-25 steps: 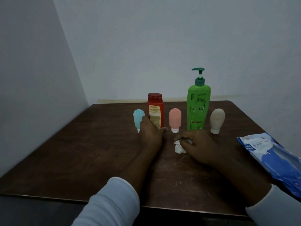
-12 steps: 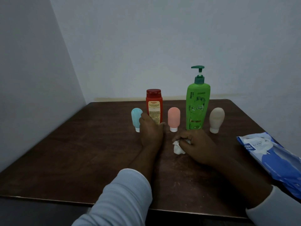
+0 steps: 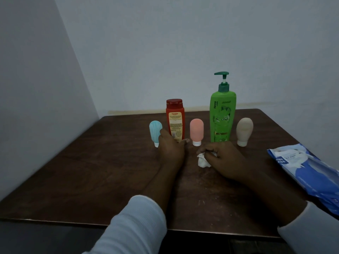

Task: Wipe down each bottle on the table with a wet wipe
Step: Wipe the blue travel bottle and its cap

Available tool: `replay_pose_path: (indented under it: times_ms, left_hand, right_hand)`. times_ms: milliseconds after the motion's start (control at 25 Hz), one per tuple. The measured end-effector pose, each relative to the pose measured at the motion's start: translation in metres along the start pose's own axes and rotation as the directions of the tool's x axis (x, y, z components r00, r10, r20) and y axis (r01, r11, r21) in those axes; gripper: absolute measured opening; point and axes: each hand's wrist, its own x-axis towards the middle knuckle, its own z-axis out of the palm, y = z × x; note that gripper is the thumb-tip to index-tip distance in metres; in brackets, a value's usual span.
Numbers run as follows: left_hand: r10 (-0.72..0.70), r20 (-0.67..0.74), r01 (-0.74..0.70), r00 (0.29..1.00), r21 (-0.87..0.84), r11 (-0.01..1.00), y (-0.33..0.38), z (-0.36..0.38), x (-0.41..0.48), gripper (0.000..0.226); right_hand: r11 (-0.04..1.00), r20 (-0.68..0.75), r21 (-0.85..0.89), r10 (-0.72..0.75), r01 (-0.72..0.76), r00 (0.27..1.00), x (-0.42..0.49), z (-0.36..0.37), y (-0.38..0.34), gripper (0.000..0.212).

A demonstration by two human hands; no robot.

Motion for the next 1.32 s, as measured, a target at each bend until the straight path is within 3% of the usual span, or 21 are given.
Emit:
replay_pose_path:
  times_ms: [160, 240, 360, 680, 760, 840, 920, 1040, 1200, 1320]
  left_hand:
    - [-0.001, 0.016, 0.002, 1.000, -0.075, 0.997, -0.016, -0.029, -0.012, 0.037]
    - [-0.047, -0.044, 0.044, 0.998, -0.065, 0.997, -0.024, -0.047, -0.006, 0.040]
    - [-0.129, -0.090, 0.131, 0.988, 0.016, 0.991, -0.034, -0.062, 0.014, 0.062]
    - [-0.107, 0.071, 0.116, 0.992, -0.138, 0.984, -0.050, -0.064, 0.051, 0.057]
    - [-0.003, 0.170, 0.029, 0.985, -0.152, 0.988, -0.048, -0.081, 0.046, 0.062]
    - [0.158, 0.358, -0.122, 0.920, -0.120, 0.985, -0.036, -0.104, 0.038, 0.071]
    - [0.251, 0.584, -0.221, 0.772, -0.123, 0.968, -0.019, -0.126, 0.033, 0.080]
    - [0.291, 0.776, -0.154, 0.559, -0.247, 0.957, -0.011, -0.136, 0.029, 0.076]
    - [0.270, 0.838, 0.018, 0.474, -0.316, 0.949, -0.033, -0.118, 0.029, 0.060]
    - [0.311, 0.855, 0.100, 0.416, -0.383, 0.918, -0.049, -0.107, 0.036, 0.047]
  right_hand:
    - [1.000, -0.007, -0.004, -0.006, 0.006, 1.000, 0.001, -0.003, -0.004, 0.029]
    - [1.000, -0.017, 0.024, 0.004, -0.003, 1.000, 0.001, -0.004, -0.005, 0.028]
    - [1.000, -0.067, 0.010, 0.027, -0.026, 0.997, 0.001, -0.004, -0.004, 0.029]
    - [0.997, -0.072, -0.016, 0.070, -0.072, 0.995, 0.005, -0.005, 0.000, 0.023]
    - [0.998, -0.067, -0.023, 0.063, -0.065, 0.996, 0.005, -0.005, -0.001, 0.024]
    - [0.999, -0.115, -0.035, 0.031, -0.036, 0.993, 0.007, -0.007, -0.002, 0.023]
    - [0.999, -0.206, -0.031, 0.005, -0.012, 0.978, 0.009, -0.011, -0.001, 0.024]
    - [0.998, -0.260, -0.006, 0.053, -0.056, 0.964, 0.008, -0.015, 0.000, 0.027]
    - [0.995, -0.220, 0.061, 0.089, -0.077, 0.971, 0.005, -0.008, -0.009, 0.021]
    - [0.996, -0.115, -0.063, -0.068, 0.061, 0.991, 0.009, -0.011, -0.024, 0.022]
